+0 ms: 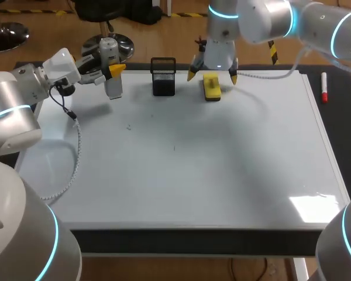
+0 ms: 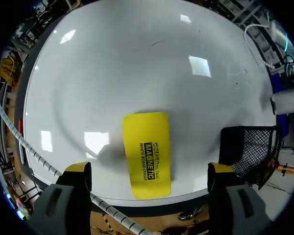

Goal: Pick up the inspection probe, press it on each red-marked spot on the whiteboard one by one, put down the probe, pick up the eraser, and wipe off all the red marks.

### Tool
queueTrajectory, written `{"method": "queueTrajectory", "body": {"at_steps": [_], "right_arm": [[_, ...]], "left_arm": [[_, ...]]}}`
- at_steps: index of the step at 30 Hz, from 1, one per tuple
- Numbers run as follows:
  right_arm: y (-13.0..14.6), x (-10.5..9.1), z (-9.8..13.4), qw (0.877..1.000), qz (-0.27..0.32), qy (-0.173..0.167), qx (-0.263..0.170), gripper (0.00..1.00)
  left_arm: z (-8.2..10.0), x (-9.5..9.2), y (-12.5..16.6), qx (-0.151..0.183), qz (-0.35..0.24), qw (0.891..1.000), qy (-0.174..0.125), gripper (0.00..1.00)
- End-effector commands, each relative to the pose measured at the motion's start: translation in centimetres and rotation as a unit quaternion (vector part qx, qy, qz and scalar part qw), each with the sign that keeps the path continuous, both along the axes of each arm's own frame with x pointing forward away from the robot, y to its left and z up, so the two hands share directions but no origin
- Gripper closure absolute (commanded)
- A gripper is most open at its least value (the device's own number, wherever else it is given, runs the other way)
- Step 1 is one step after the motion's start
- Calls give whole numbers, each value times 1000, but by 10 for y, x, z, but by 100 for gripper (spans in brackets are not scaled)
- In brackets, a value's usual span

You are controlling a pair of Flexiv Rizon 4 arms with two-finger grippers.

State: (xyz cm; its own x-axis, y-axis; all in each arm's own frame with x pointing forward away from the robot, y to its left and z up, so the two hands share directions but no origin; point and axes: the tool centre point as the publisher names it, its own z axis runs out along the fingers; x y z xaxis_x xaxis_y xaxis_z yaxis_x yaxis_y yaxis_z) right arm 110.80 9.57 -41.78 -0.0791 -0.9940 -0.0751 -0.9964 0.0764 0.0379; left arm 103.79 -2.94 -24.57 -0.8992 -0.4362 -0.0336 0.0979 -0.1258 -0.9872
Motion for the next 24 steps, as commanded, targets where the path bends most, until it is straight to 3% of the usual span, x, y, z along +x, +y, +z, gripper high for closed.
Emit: {"method": "queueTrajectory", "body": {"at_steps": [1, 7, 15, 18, 24], "right_arm": [[-13, -3, 12, 1000, -19, 5, 8, 0], [-31, -1, 29, 997, -67, 10, 35, 0], [-53, 4, 70, 988, -132, 13, 85, 0], [-55, 3, 87, 986, -142, 0, 85, 0], [-67, 2, 113, 976, -175, -5, 131, 0]], "left_arm": [[1, 0, 0, -1, 1, 1000, -1, 100], [1, 0, 0, -1, 1, 1000, -1, 100], [1, 0, 0, -1, 1, 1000, -1, 100], [1, 0, 0, -1, 1, 1000, -1, 100], [1, 0, 0, -1, 1, 1000, -1, 100]]}}
